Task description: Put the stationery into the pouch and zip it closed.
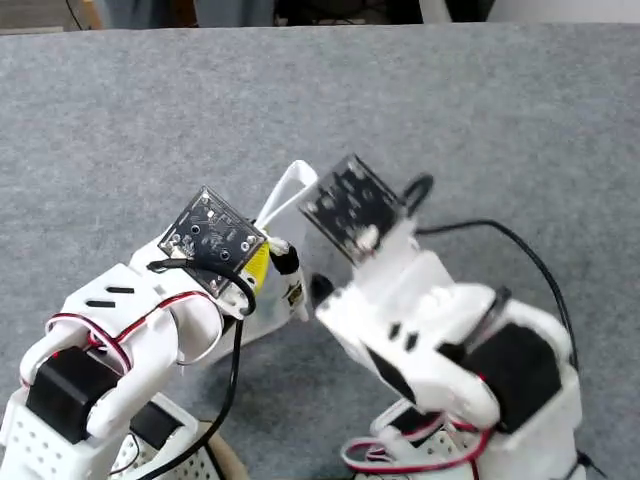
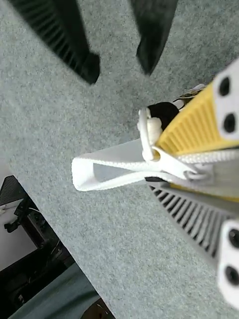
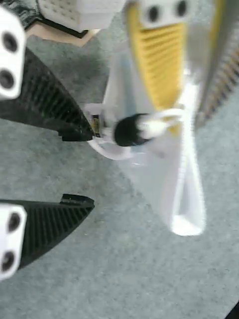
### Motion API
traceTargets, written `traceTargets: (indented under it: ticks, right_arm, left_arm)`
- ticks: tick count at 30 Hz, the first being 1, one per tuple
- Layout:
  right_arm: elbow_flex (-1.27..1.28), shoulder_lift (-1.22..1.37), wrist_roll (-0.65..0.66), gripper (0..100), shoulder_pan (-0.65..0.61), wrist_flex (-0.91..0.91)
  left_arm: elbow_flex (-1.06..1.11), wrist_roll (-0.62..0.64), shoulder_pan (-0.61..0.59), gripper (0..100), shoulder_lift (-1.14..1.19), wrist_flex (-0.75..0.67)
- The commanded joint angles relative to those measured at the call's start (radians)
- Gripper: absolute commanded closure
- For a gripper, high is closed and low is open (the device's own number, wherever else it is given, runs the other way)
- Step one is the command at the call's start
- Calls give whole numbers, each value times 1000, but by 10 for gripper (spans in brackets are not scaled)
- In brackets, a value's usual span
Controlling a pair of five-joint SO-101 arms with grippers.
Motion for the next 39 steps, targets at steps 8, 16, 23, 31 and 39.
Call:
traceTargets:
  ticks: [8, 16, 23, 31, 39]
  right_arm:
    - [113, -145, -8, 722, -133, -6]
    - [139, -153, -15, 728, -138, -133]
    - [271, -185, -95, 737, -133, -302]
    - [429, -314, -94, 737, -133, -420]
    - [581, -343, -87, 737, -74, -605]
  left_arm:
    - [-10, -3, -10, 972, 6, -14]
    - [-15, -2, -10, 972, -2, -11]
    - [-50, 28, -10, 972, -2, -9]
    - [-48, 34, -12, 972, 2, -9]
    - [-41, 34, -30, 972, 0, -8]
